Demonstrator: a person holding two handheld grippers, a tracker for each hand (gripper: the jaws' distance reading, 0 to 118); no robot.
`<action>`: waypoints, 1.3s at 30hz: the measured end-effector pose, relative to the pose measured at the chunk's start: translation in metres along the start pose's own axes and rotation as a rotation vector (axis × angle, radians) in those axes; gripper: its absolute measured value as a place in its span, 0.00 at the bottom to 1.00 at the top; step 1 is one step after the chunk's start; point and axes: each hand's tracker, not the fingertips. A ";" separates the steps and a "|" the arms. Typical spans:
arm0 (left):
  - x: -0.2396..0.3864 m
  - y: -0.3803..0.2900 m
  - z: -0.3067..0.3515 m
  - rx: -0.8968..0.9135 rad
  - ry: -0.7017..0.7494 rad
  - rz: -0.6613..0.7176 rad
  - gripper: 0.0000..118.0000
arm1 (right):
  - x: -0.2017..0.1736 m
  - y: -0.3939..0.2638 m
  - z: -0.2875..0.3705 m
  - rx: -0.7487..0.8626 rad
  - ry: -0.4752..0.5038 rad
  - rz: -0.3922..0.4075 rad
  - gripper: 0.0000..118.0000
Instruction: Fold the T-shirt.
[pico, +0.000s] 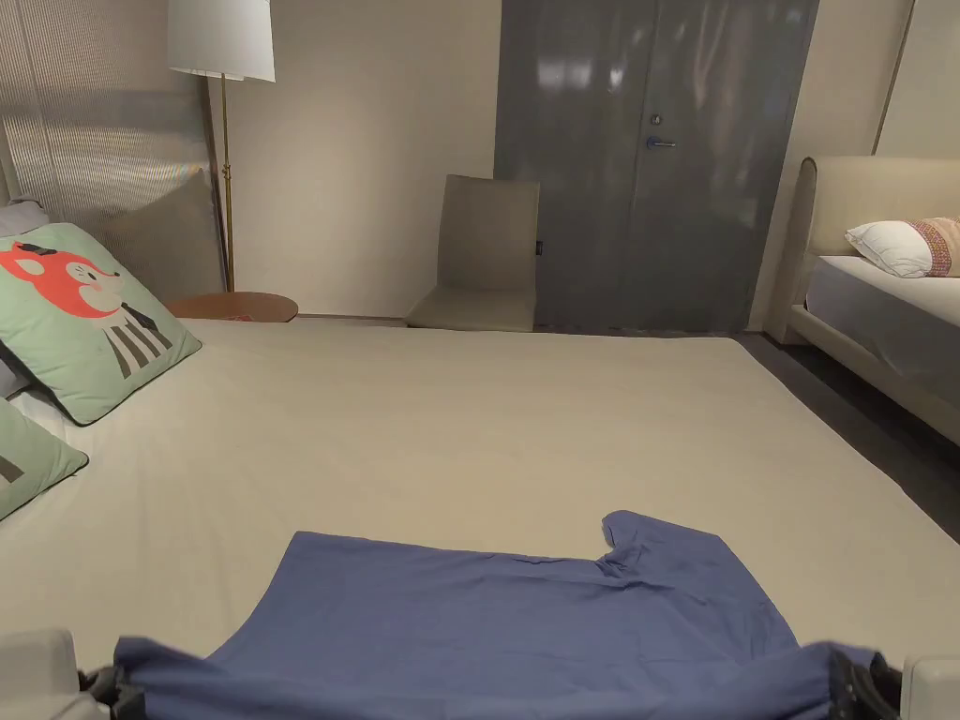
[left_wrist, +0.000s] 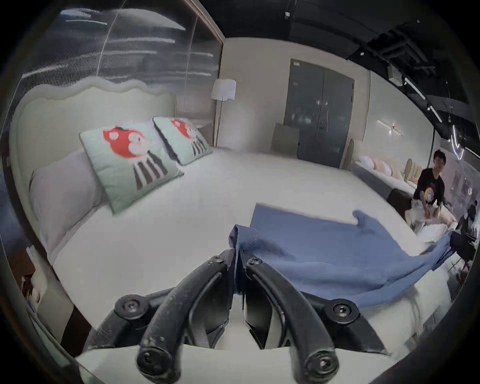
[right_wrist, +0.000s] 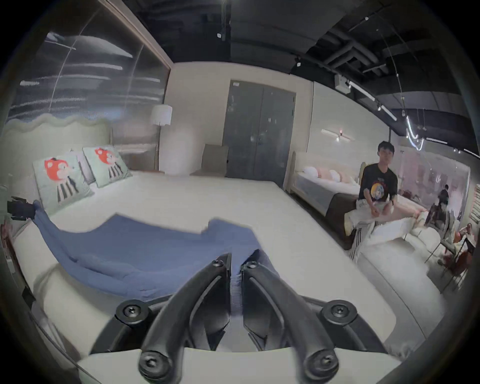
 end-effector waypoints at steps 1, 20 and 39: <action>-0.004 -0.011 0.000 -0.035 -0.007 0.002 0.01 | 0.000 -0.012 0.005 -0.034 0.009 -0.009 0.05; -0.038 -0.089 -0.050 -0.401 0.046 -0.075 0.01 | 0.015 -0.112 -0.019 -0.513 0.004 -0.077 0.05; 0.025 -0.006 0.056 0.204 -0.084 -0.096 0.50 | 0.014 -0.021 0.049 0.143 -0.155 -0.171 0.69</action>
